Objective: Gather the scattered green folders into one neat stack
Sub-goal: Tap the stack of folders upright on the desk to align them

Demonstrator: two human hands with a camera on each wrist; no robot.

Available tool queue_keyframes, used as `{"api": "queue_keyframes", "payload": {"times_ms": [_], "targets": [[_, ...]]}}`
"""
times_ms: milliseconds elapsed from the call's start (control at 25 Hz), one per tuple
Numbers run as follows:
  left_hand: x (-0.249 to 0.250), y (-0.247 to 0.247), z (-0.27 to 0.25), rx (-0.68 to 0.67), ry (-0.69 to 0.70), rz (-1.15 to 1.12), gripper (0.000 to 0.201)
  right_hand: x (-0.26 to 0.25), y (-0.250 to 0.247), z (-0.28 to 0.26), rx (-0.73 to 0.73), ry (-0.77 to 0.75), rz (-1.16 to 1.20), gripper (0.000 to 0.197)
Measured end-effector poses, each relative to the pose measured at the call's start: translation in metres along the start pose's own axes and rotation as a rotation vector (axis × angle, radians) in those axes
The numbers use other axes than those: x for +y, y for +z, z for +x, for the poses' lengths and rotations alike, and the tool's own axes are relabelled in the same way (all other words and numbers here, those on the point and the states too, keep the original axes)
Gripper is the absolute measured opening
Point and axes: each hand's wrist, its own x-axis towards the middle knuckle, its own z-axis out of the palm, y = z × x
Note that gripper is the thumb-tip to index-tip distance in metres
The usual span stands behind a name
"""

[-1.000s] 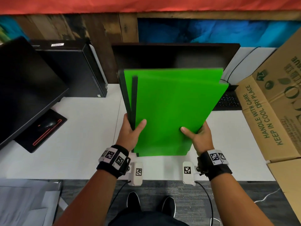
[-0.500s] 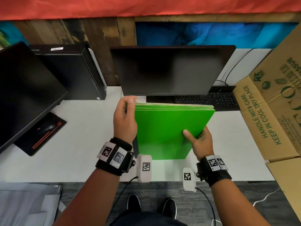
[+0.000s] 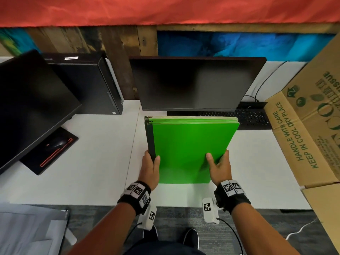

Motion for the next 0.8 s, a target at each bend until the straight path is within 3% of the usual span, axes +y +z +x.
{"api": "queue_keyframes", "payload": {"times_ms": [120, 240, 480, 640, 800], "targets": [[-0.008, -0.017, 0.012, 0.019, -0.027, 0.069, 0.038, -0.012, 0.024, 0.005, 0.062, 0.030, -0.047, 0.045], [-0.017, -0.053, 0.032, 0.069, -0.036, 0.162, 0.038, -0.025, 0.067, 0.006, 0.076, 0.137, -0.083, 0.051], [-0.083, -0.133, 0.059, 0.141, -0.336, 0.278, 0.033, -0.005, 0.177, 0.010, -0.197, 0.414, -0.309, 0.051], [-0.132, -0.169, 0.080, 0.180, -0.518, 0.336, 0.036, 0.016, 0.250, 0.009, -0.352, 0.429, -0.588, 0.045], [-0.171, -0.193, 0.109, 0.234, -0.645, 0.327, 0.032, 0.028, 0.305, 0.007, -0.475, 0.396, -0.695, 0.039]]}}
